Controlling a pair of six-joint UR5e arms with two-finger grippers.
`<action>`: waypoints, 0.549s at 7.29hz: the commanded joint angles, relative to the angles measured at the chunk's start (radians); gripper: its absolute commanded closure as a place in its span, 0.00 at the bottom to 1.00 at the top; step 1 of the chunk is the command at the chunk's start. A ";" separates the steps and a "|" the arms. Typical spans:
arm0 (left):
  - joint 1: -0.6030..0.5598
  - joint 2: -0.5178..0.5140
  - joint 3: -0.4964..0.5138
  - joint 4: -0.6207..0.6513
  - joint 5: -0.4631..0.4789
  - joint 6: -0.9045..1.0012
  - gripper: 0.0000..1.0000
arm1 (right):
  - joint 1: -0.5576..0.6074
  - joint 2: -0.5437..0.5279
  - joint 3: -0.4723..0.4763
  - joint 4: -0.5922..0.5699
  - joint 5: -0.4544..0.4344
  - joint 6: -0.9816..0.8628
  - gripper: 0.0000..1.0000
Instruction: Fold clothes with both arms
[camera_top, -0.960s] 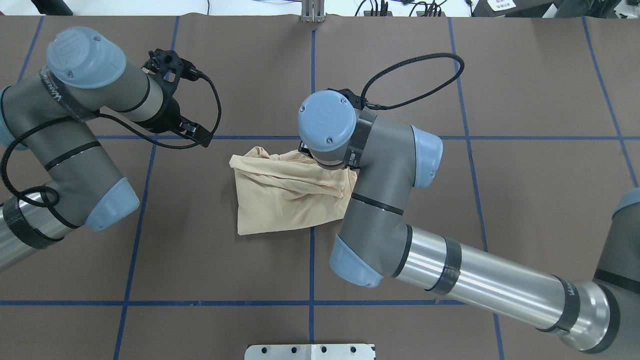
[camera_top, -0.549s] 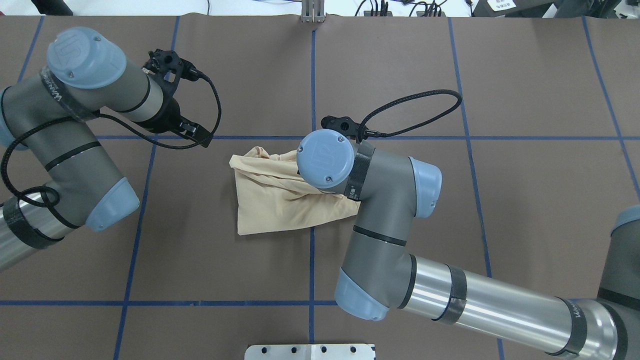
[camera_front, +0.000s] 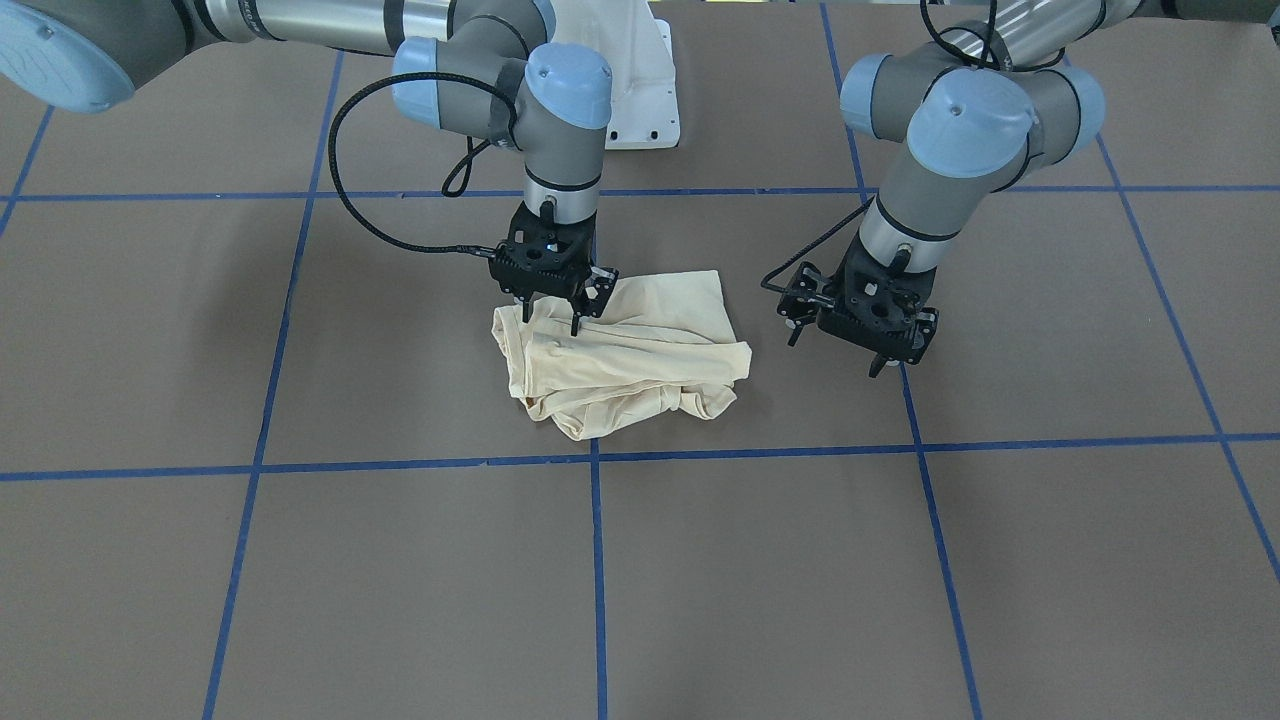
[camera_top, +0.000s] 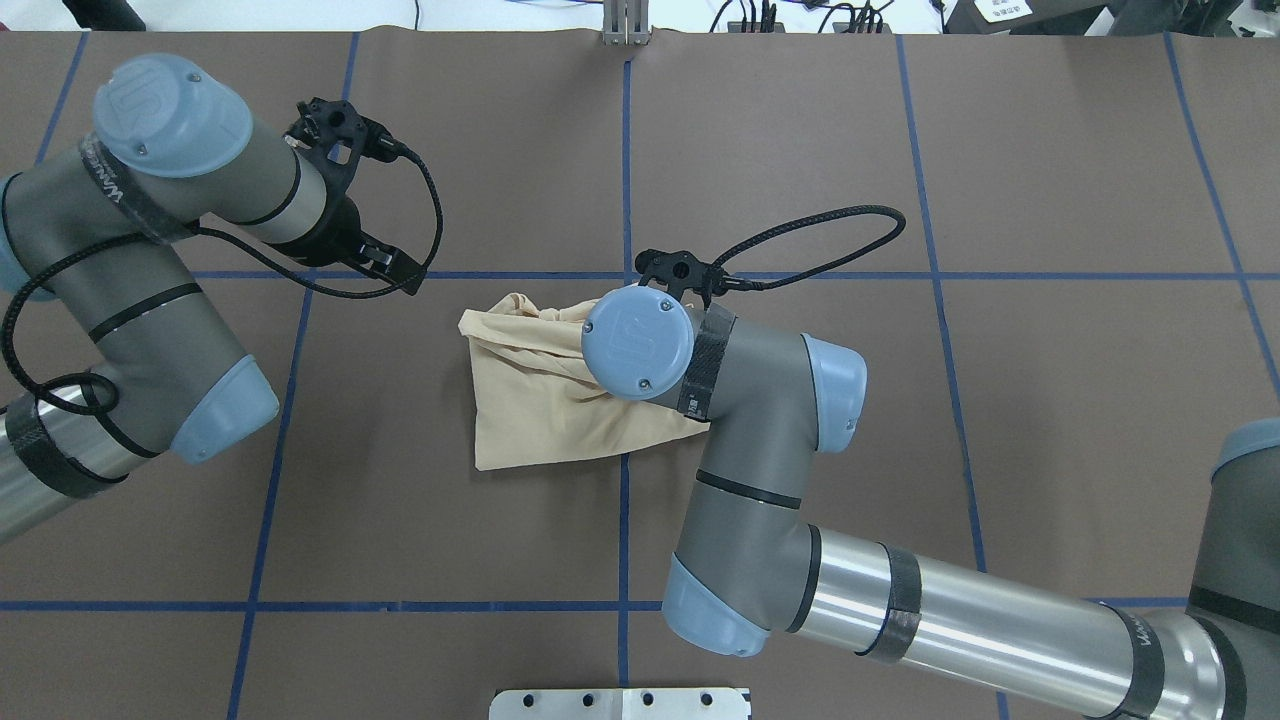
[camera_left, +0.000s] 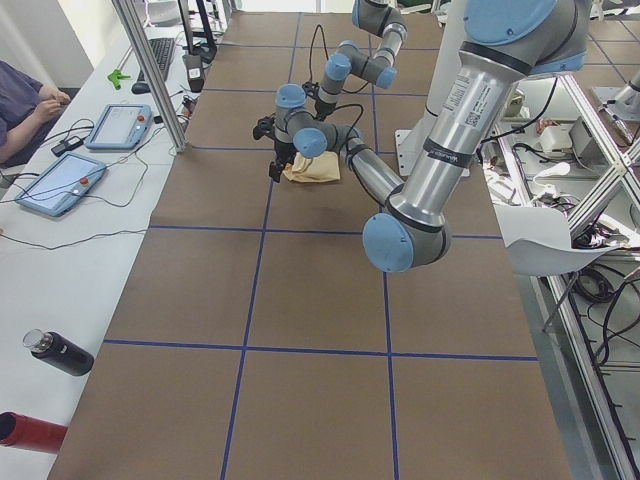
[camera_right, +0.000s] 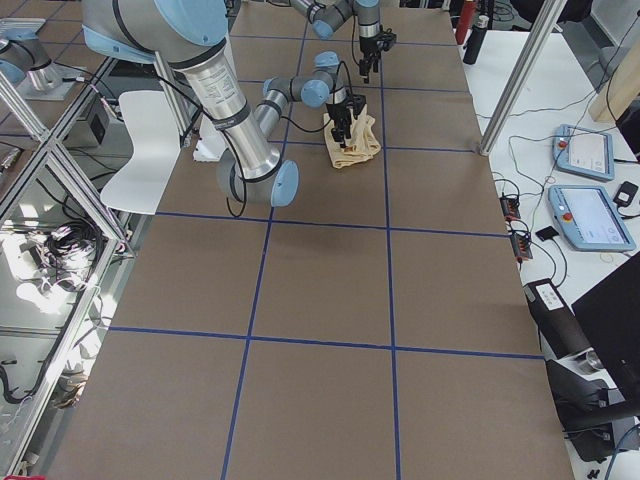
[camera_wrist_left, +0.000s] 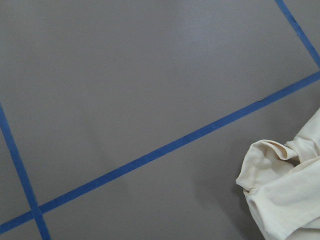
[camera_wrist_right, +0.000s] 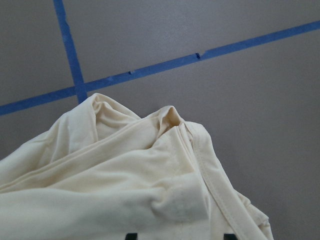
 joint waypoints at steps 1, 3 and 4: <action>-0.001 0.000 -0.001 0.000 0.000 0.000 0.00 | 0.001 0.008 -0.003 0.001 -0.002 0.007 1.00; 0.000 0.000 -0.002 0.000 0.000 0.000 0.00 | 0.019 0.008 -0.004 0.001 -0.002 0.007 1.00; 0.000 0.000 -0.004 0.000 0.000 0.000 0.00 | 0.040 0.010 -0.004 0.001 0.000 0.004 1.00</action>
